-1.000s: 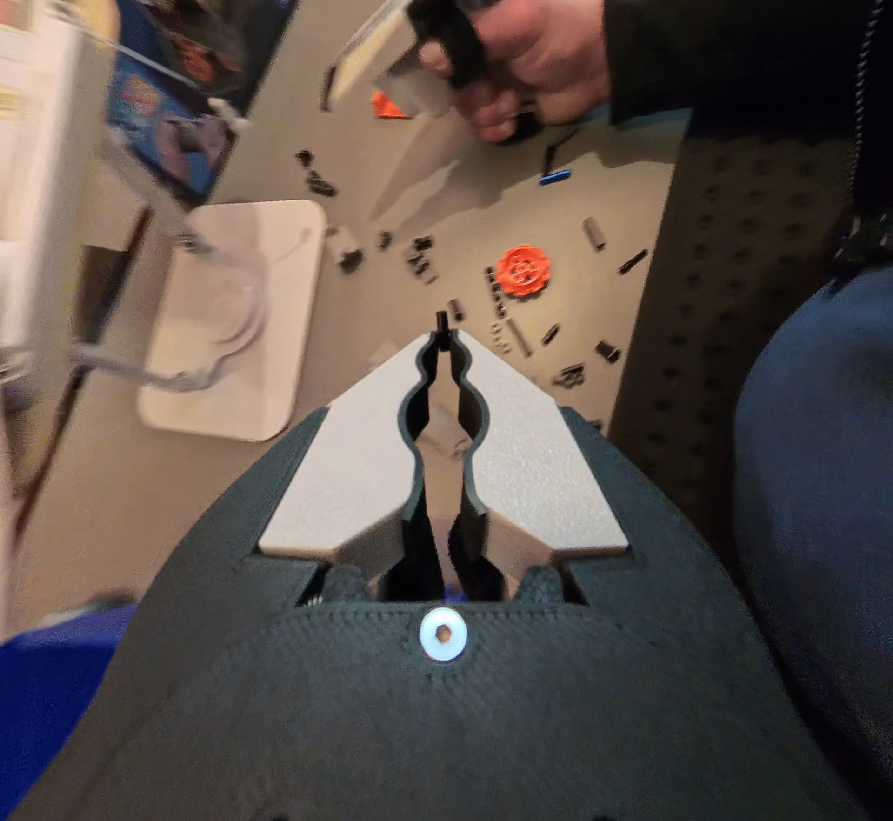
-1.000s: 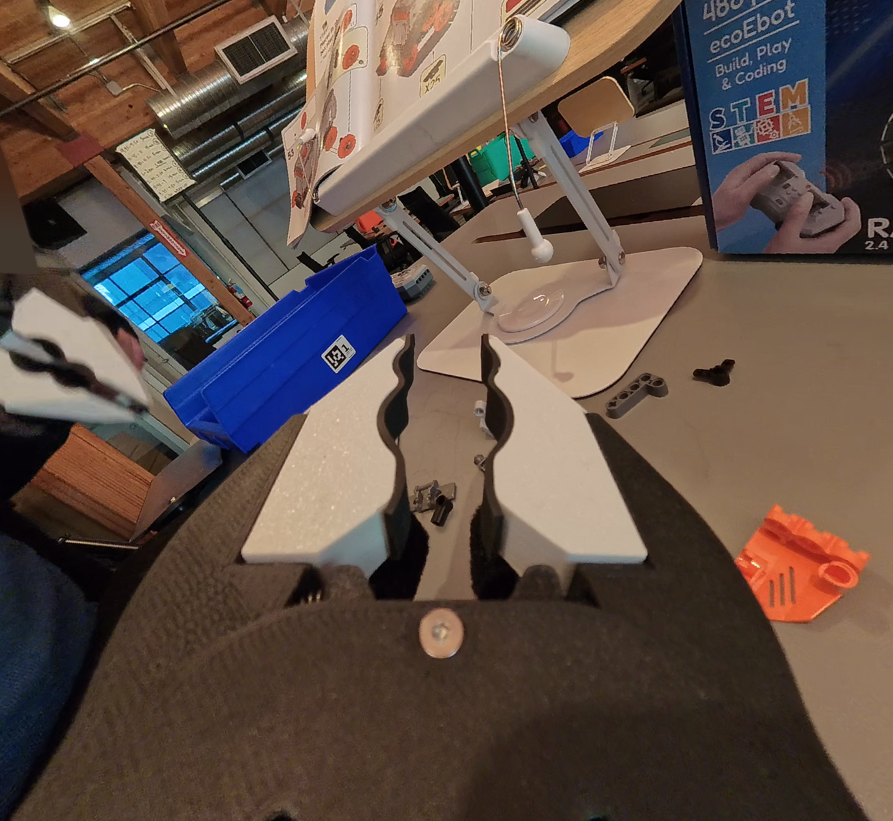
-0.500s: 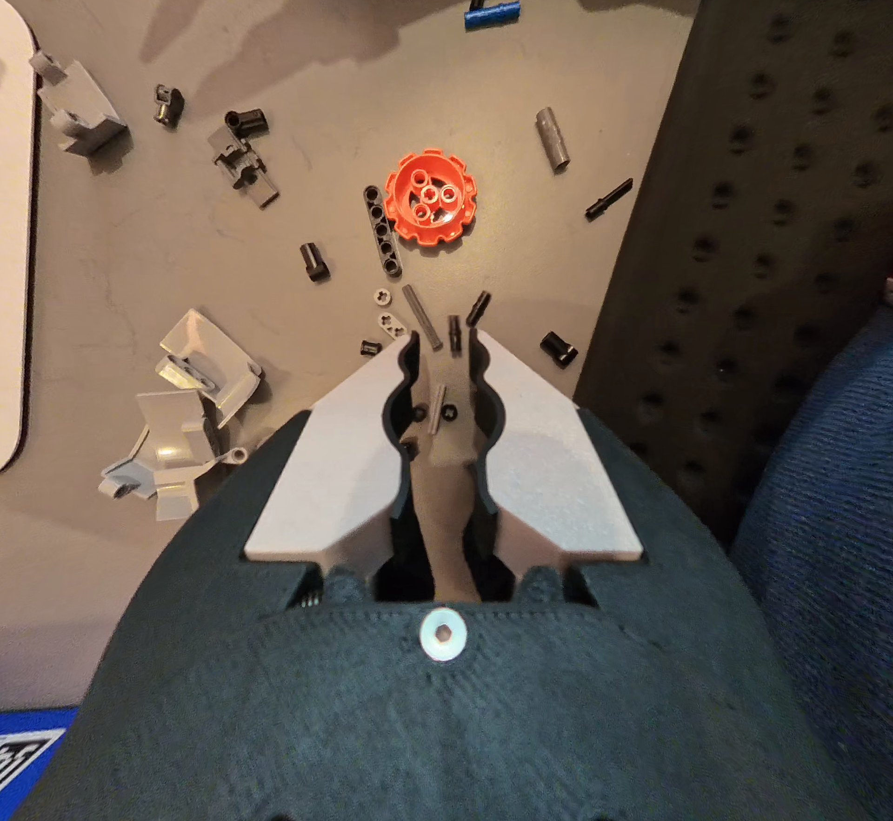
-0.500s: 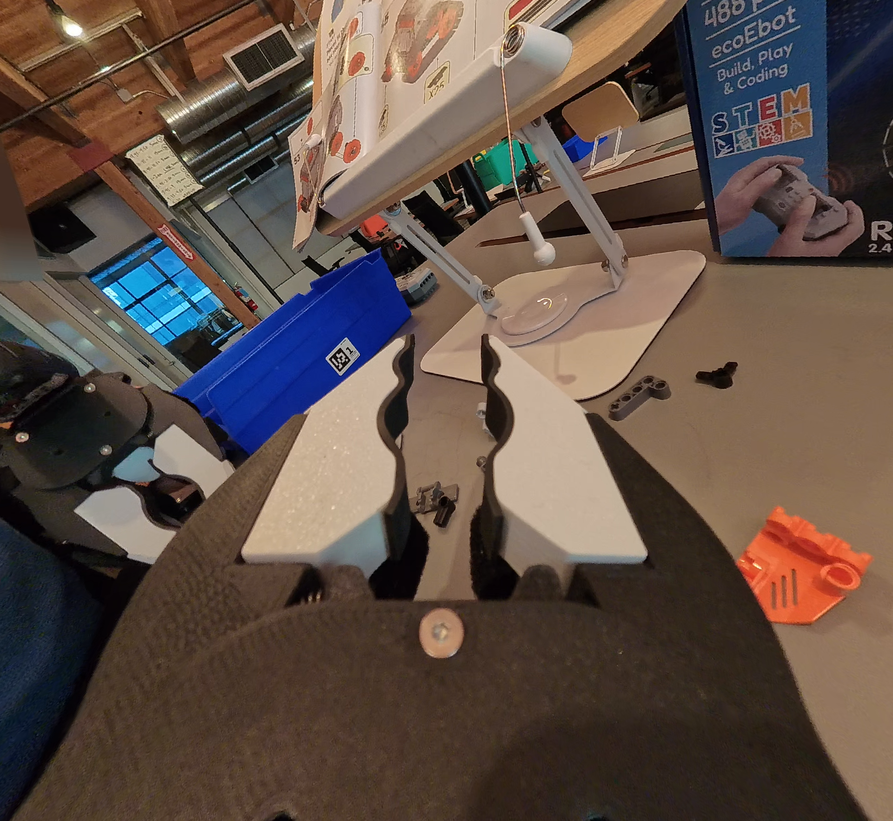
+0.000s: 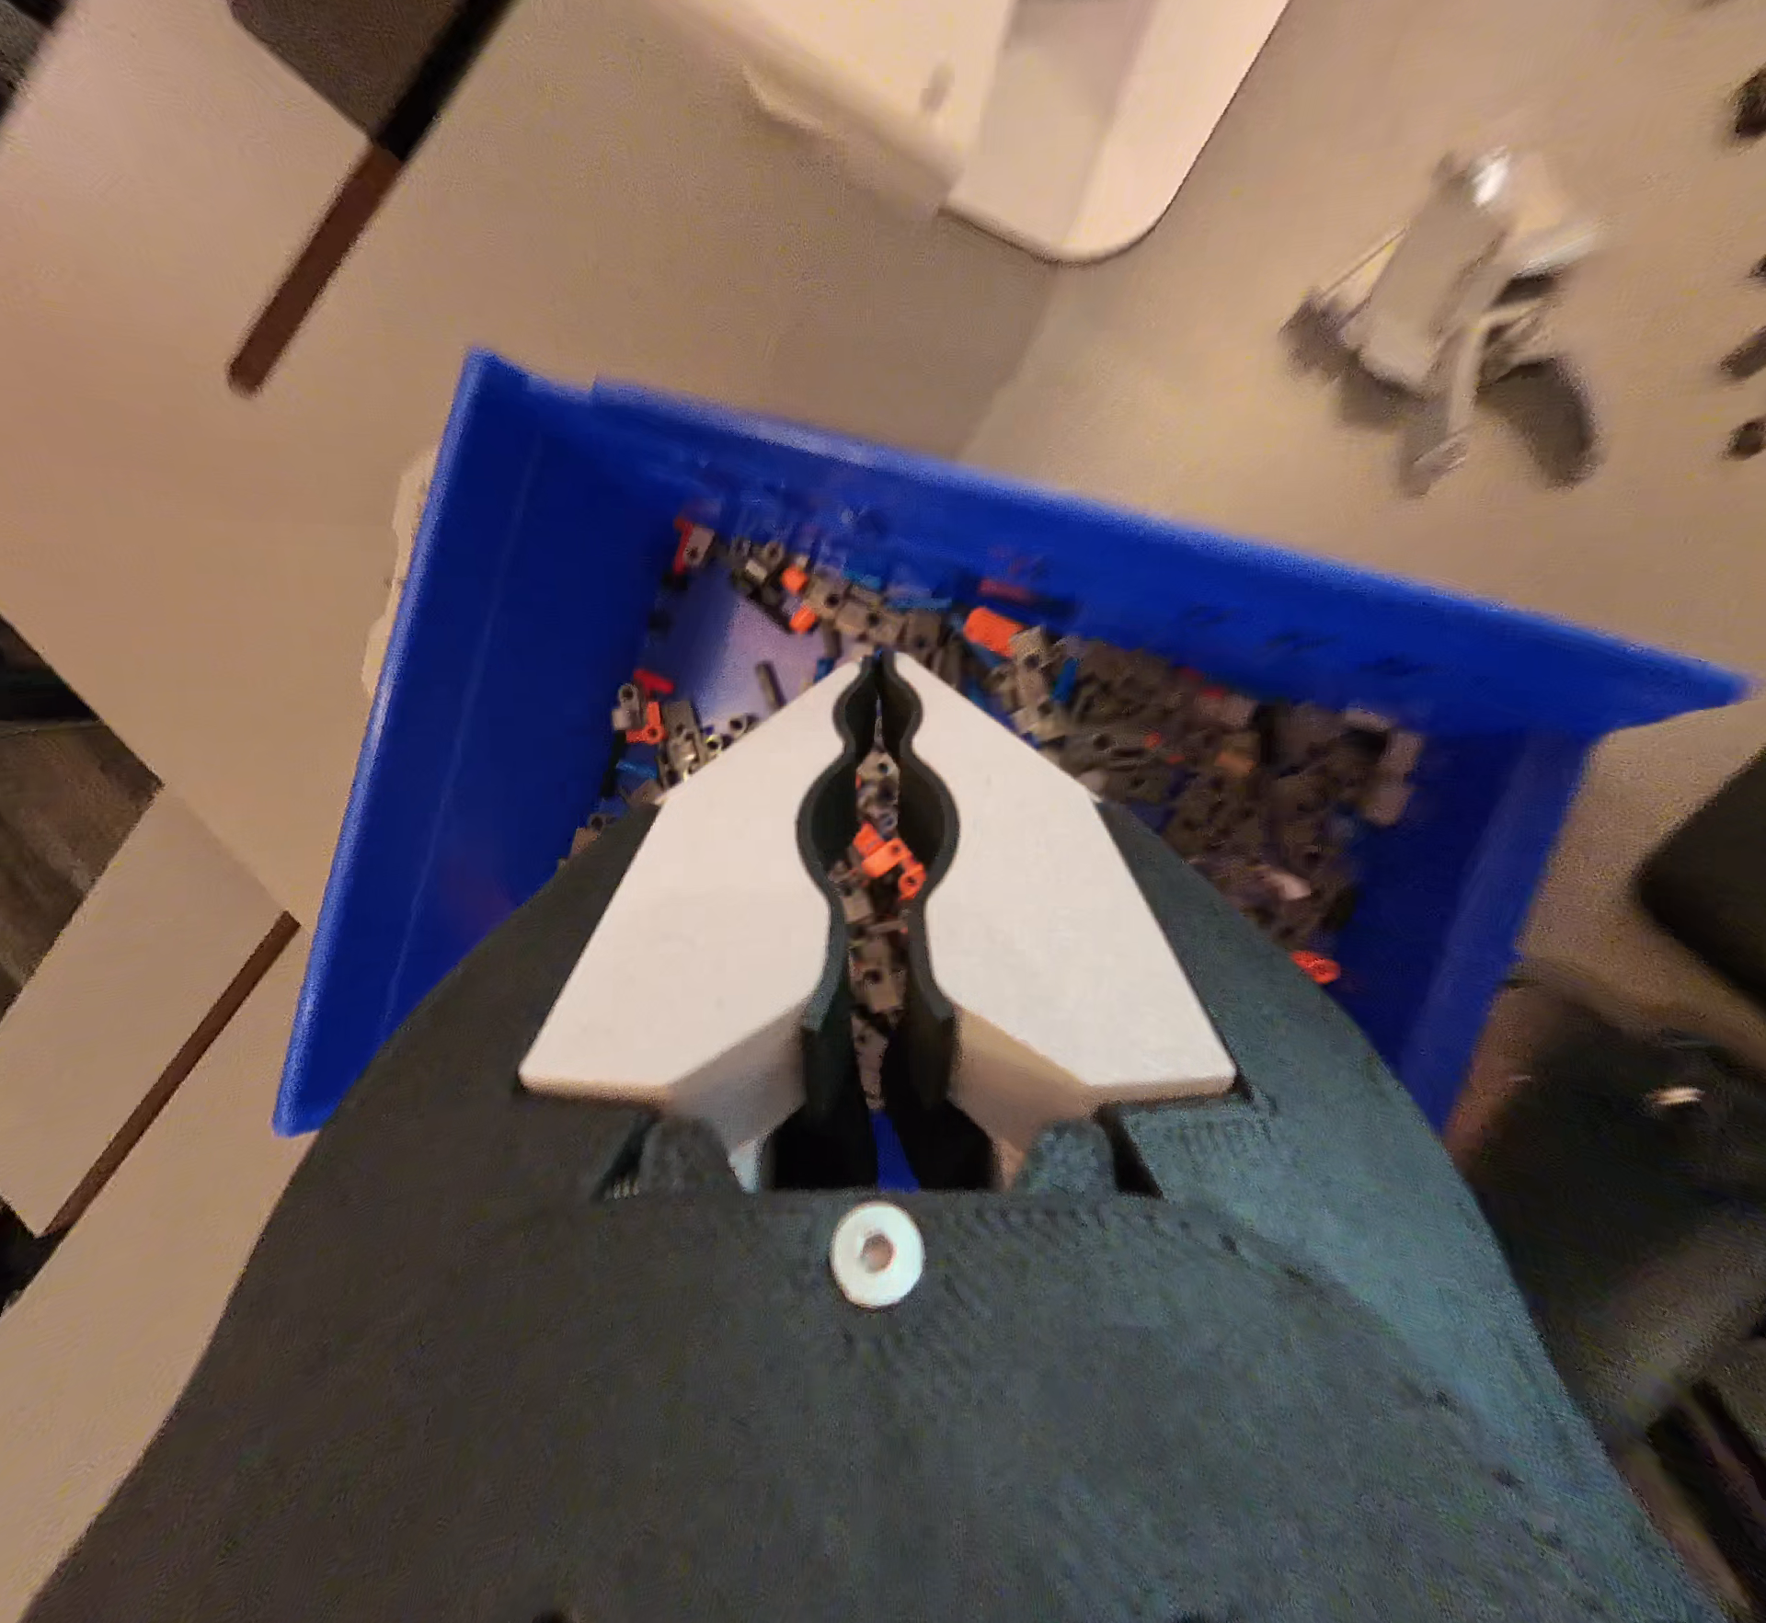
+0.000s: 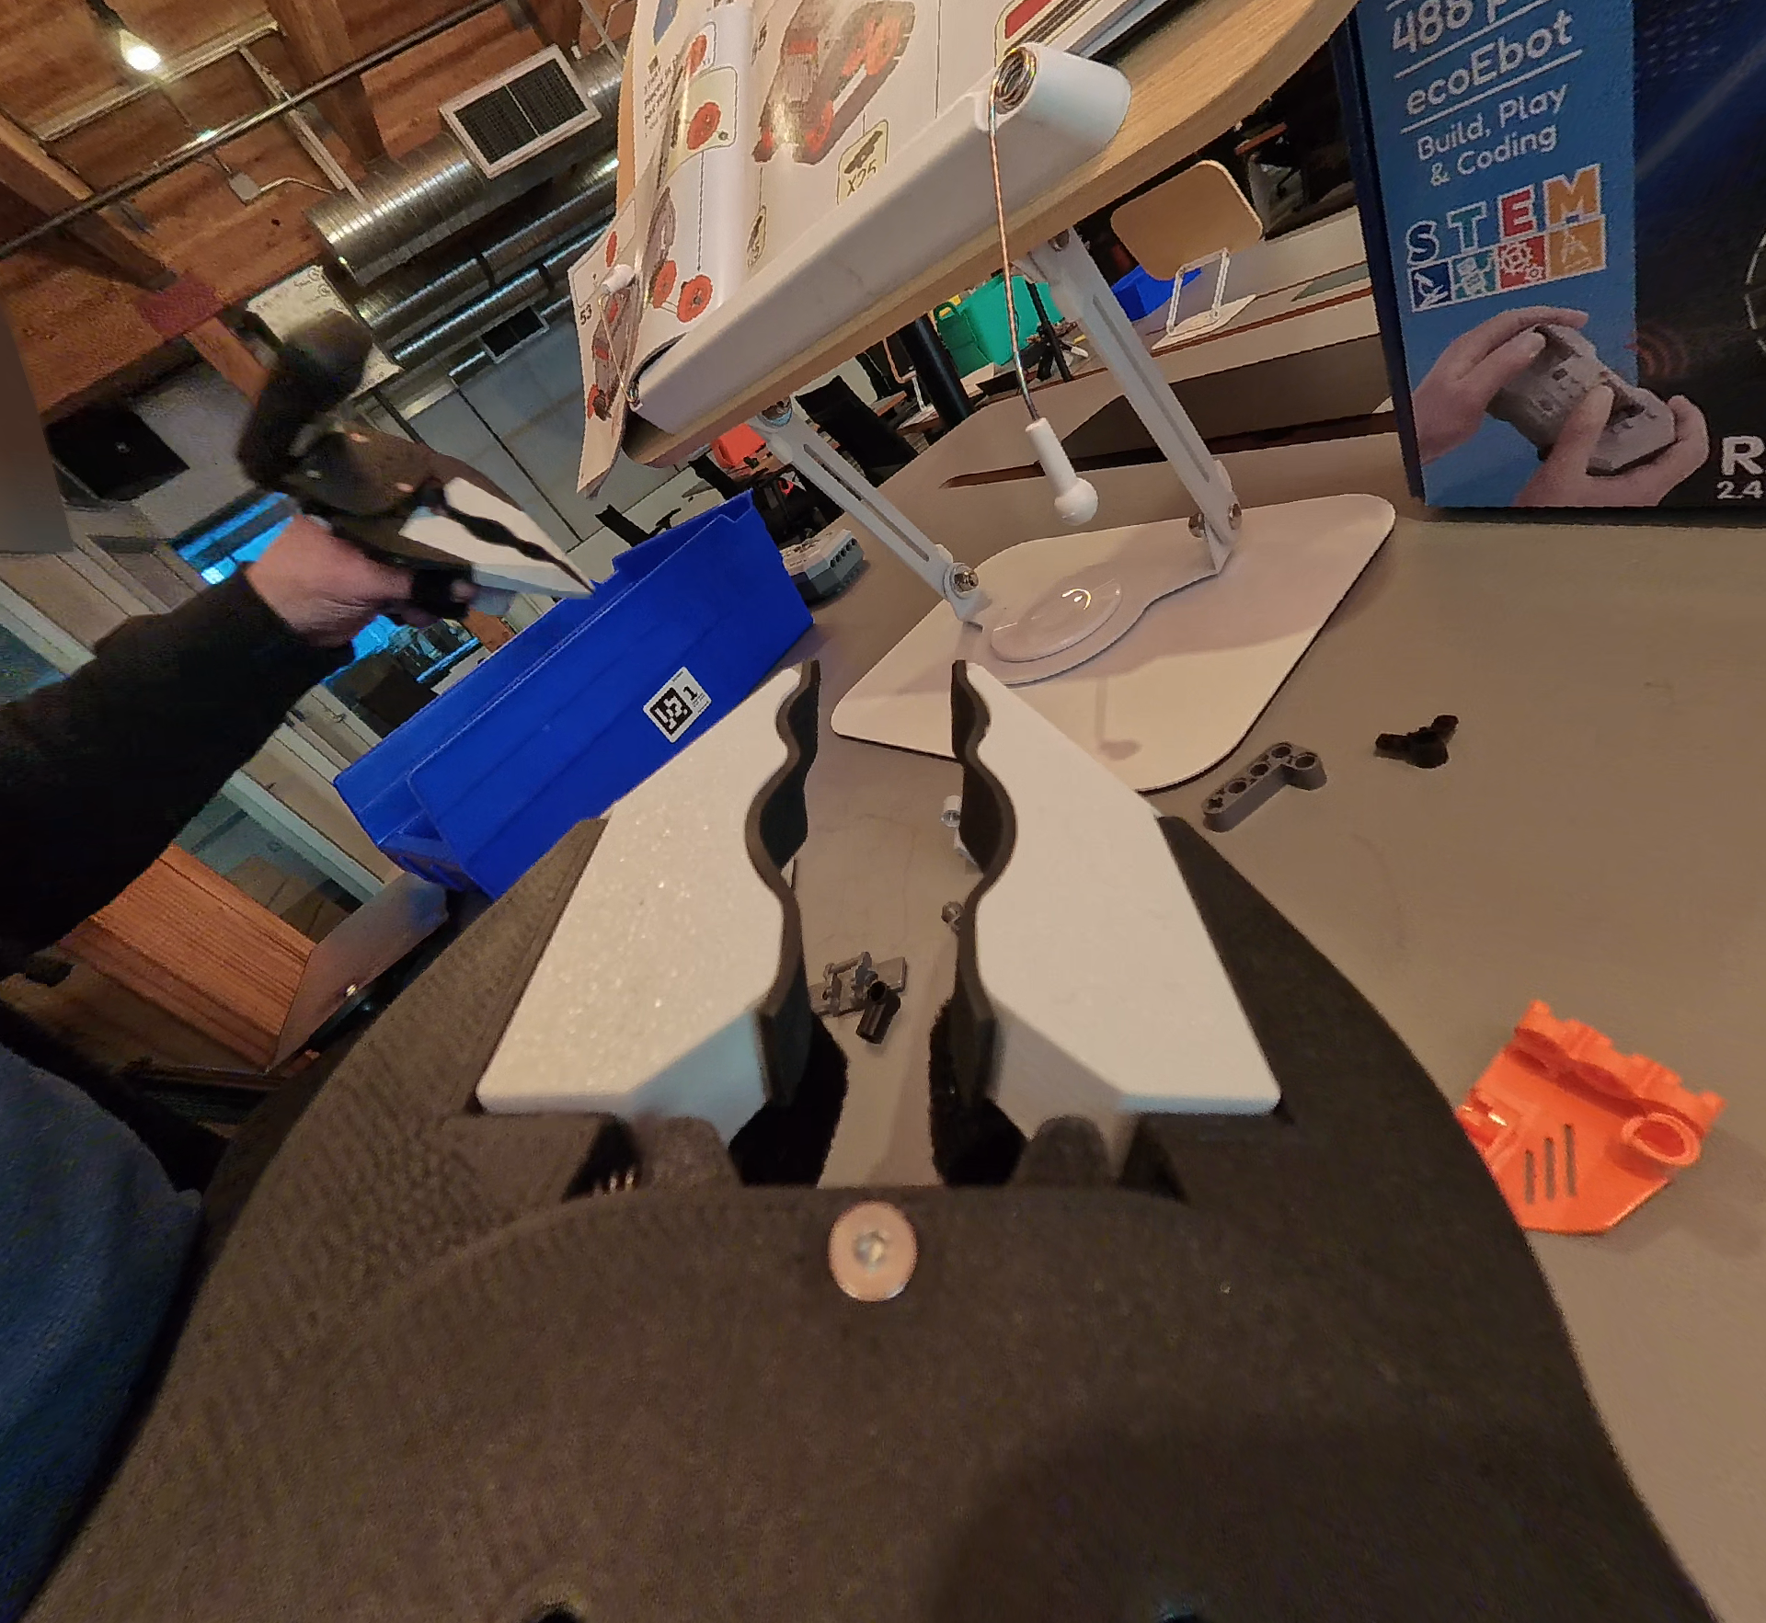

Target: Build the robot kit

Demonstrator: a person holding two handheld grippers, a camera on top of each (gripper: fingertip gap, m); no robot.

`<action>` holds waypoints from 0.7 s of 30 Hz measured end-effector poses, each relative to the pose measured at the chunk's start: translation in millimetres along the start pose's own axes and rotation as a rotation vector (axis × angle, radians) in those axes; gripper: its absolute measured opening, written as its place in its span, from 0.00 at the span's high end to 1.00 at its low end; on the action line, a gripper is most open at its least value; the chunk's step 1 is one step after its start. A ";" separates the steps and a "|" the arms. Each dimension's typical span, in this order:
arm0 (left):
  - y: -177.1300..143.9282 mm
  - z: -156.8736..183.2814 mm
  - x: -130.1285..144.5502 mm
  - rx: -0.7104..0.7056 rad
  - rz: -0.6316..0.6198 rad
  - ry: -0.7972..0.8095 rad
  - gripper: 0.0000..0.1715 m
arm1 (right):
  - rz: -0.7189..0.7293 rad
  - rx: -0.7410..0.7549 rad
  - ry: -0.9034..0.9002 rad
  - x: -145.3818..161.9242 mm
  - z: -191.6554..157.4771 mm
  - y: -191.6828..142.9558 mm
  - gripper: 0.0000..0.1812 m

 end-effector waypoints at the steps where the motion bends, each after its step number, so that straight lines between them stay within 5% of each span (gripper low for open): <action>1: 12.6 -7.0 12.4 0.010 -0.054 -0.009 1.00 | 0.000 0.000 0.000 0.0 0.0 0.0 0.86; 5: 54.1 -18.5 51.3 0.019 -0.275 0.049 1.00 | 0.002 -0.001 0.000 -0.4 -0.2 -0.3 0.86; 21: 90.0 -16.1 71.5 0.069 -0.333 0.092 0.94 | 0.004 -0.004 0.002 -0.6 -0.3 -0.6 0.86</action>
Point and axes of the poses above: each gripper's, where its closed fingertips meet, y out along the fingers, x out of its underside, z = x × y across the jaws, the point moved 3 cm from there along -y, back along the fingers, and after that the axes turned 8 degrees about -x, right-handed, at the moved point
